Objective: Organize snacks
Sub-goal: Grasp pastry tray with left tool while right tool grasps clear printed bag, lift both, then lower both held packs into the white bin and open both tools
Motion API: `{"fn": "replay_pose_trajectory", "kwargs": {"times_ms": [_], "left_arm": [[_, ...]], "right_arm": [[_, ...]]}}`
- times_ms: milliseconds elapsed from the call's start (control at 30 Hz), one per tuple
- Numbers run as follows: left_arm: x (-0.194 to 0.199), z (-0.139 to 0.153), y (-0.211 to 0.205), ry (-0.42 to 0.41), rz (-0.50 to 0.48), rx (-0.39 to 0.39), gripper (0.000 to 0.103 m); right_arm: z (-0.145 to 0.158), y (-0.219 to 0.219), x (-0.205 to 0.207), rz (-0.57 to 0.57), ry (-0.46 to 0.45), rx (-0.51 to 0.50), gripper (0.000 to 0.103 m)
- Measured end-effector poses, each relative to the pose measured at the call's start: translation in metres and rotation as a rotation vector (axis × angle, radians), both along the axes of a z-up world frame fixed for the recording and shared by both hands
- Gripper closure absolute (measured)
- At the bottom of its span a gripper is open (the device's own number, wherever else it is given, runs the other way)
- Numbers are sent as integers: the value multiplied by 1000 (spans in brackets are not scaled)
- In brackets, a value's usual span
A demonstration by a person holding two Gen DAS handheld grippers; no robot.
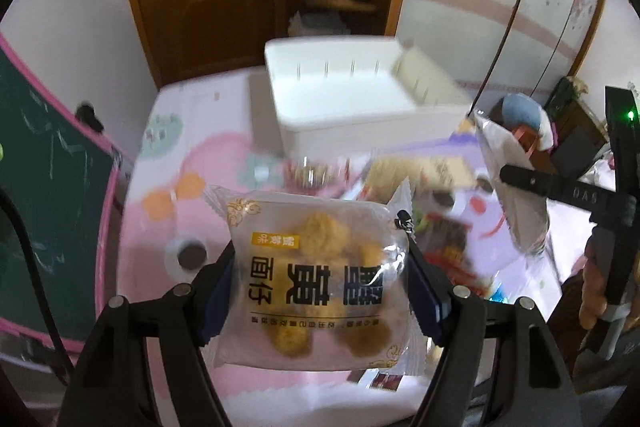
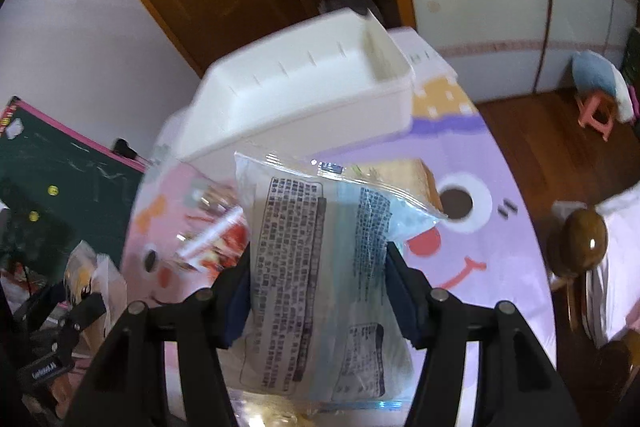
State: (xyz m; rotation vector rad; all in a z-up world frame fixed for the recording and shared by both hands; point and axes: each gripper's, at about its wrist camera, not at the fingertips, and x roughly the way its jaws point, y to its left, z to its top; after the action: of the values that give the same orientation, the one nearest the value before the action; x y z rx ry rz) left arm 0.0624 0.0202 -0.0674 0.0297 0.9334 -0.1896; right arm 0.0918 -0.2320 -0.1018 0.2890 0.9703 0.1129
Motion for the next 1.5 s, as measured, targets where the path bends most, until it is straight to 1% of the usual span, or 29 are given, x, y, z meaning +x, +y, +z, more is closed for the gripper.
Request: {"fn": "replay_pose_trajectory", "kwargs": {"times_ms": [100,167,300,367,400,500,600,700,767,867,933,1000,1033,1133,1167,1233,1300,1400,1433,1500], "left_arm": [[14,40,-6,-71,-15,10,29],[25,61,-11,-101,-19,28,29],[63,108,-21,-161,-12,45,28],[85,128,-27,-196,-4,53,28],[100,137,-31,-212,1,58,28],[140,150,-42,-241,20,67,28],[178,145,-53,-245,37,81,28],[216,123,-61,-219,49,90,28],[238,101,-65,-192,54,94,28],[265,68,-68,-149,71,93,27],[277,48,-69,-126,81,91,26],[288,31,-69,-99,96,89,21],[293,22,-67,-73,99,75,17],[303,6,-64,-17,86,26,16],[303,4,-64,-12,83,25,16],[302,3,-65,-23,84,40,16],[295,7,-63,-53,77,29,16],[281,17,-56,-83,59,-56,16],[272,21,-52,-95,56,-72,16],[254,32,-47,-126,48,-79,16]], "right_arm": [[34,2,11,26,-59,-7,44],[59,0,23,27,-98,-14,43],[118,-3,55,6,-207,-69,43],[141,-3,70,-2,-250,-97,43],[154,-1,82,-3,-275,-120,43],[168,1,112,-11,-294,-137,42],[165,4,146,-17,-295,-159,42],[141,5,181,-27,-247,-184,42],[117,5,201,-36,-181,-180,42],[89,8,221,-27,-128,-189,41],[72,9,233,-25,-93,-192,41],[59,9,241,-29,-67,-181,38],[54,9,245,-27,-60,-167,36],[43,10,251,-30,-44,-125,32],[42,9,252,-29,-44,-115,31],[44,10,246,-34,-66,-131,21],[49,12,240,-32,-97,-150,20],[58,10,227,-37,-116,-144,19],[61,9,223,-33,-117,-140,19],[68,8,210,-21,-129,-141,19]]}}
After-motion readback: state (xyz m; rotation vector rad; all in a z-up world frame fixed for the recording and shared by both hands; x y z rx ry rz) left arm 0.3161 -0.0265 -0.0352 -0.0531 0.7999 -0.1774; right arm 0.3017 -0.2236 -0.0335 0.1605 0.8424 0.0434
